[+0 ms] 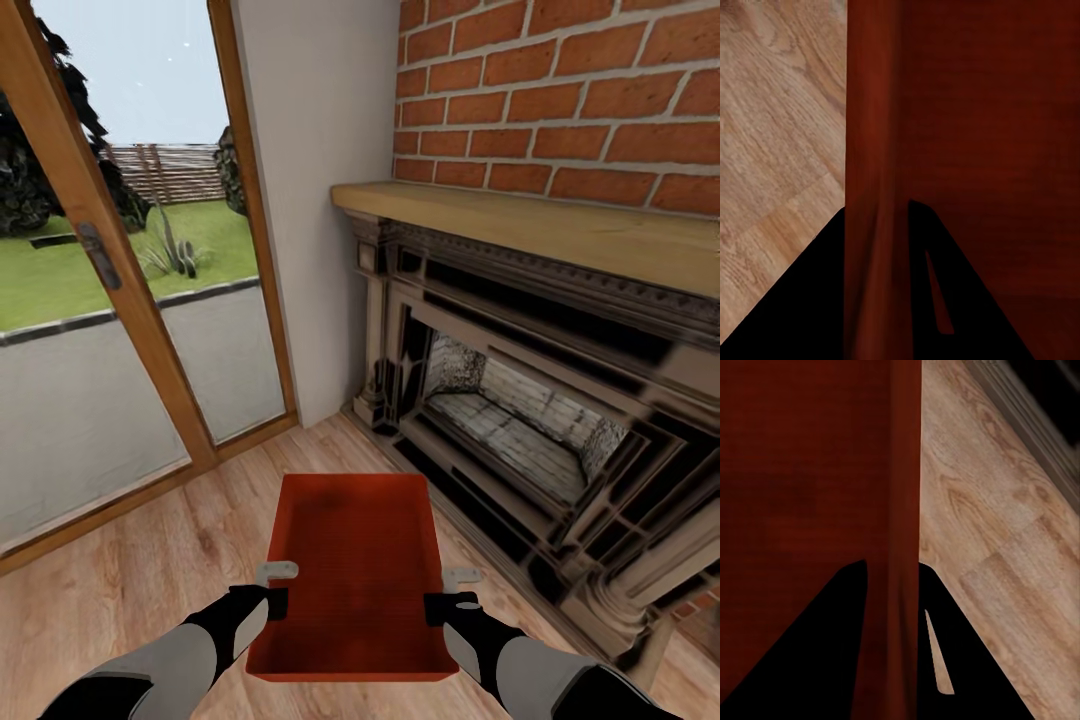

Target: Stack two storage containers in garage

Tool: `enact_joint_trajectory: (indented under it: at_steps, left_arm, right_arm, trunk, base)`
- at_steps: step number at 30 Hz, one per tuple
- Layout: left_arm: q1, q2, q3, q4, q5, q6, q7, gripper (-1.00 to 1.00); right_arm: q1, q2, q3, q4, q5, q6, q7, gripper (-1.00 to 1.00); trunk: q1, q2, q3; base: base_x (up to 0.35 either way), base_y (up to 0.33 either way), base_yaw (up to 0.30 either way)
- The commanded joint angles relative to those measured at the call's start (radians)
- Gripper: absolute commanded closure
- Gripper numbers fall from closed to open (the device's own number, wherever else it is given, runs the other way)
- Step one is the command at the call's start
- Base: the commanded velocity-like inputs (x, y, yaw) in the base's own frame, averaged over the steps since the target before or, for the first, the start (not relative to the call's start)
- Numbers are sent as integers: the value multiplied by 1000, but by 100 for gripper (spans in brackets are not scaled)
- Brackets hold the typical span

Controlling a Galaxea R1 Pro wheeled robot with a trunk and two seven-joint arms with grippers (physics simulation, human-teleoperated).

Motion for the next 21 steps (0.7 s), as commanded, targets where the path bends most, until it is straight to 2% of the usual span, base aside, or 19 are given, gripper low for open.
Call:
enact_joint_trajectory:
  at_steps: [1, 21]
  left_arm:
    - [0, -1, 4, -4, -2, 6, 7, 100]
    - [0, 0, 4, -4, -2, 4, 7, 100]
  right_arm:
    - [-1, 6, 13, 2, -17, -2, 1, 100]
    - [0, 6, 13, 2, -17, -2, 1, 100]
  trunk:
    - [1, -2, 0]
    - [1, -2, 31]
  base:
    - [0, 0, 0]
    - [0, 0, 0]
